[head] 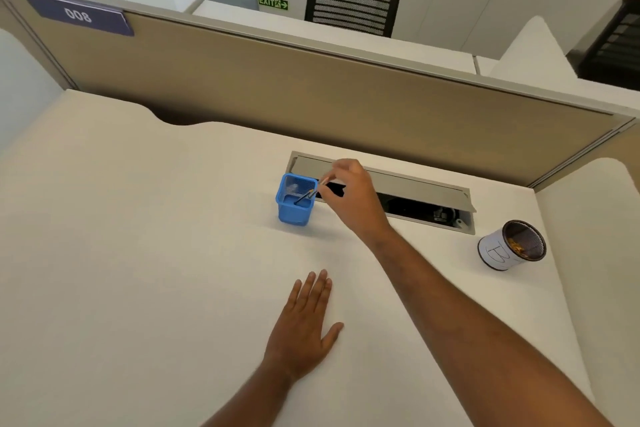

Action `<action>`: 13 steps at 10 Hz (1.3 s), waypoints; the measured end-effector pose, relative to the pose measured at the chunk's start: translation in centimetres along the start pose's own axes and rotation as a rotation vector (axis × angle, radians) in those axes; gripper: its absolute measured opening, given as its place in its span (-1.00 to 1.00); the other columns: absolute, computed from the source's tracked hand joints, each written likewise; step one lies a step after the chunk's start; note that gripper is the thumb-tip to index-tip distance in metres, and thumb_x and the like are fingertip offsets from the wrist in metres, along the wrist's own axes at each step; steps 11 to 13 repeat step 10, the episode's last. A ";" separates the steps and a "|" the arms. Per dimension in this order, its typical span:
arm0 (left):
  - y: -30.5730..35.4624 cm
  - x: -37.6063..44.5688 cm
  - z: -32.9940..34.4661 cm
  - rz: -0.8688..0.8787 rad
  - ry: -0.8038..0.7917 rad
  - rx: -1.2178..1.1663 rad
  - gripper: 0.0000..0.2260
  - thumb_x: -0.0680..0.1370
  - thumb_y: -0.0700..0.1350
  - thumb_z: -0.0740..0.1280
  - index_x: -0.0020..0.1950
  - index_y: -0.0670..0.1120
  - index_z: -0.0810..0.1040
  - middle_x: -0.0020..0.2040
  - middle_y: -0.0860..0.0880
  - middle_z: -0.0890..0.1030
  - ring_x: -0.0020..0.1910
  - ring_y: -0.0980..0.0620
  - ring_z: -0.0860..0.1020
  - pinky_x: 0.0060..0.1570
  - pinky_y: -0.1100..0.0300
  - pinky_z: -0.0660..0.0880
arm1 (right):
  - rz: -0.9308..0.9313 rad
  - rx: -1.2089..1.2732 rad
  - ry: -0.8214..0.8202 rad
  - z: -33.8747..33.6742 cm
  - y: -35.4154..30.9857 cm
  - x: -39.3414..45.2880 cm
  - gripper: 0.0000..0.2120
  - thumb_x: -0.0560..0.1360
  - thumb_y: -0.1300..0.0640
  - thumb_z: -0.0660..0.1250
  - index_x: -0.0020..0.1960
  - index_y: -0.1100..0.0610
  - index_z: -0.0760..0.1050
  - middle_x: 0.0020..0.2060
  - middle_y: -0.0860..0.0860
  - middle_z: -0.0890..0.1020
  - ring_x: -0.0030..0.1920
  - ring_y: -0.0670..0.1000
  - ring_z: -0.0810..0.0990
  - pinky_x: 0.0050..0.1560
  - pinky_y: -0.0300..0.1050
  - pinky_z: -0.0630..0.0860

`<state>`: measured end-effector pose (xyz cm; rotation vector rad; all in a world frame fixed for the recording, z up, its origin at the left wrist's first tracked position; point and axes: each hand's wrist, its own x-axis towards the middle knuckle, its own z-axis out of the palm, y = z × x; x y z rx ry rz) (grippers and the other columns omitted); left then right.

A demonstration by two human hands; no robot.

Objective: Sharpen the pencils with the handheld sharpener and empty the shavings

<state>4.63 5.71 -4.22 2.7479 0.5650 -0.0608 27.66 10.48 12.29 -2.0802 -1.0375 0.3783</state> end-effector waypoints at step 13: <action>0.1 -0.1 0.0 -0.030 -0.006 -0.046 -0.27 0.75 0.31 0.03 0.81 -0.08 0.02 0.83 -0.03 0.00 0.80 -0.07 -0.02 0.68 -0.02 -0.13 | -0.027 -0.289 0.022 2.4 0.5 -1.0 -0.93 0.64 0.01 0.41 0.02 -0.03 0.65 0.37 -0.07 0.57 0.40 -0.04 0.50 0.30 -0.04 0.13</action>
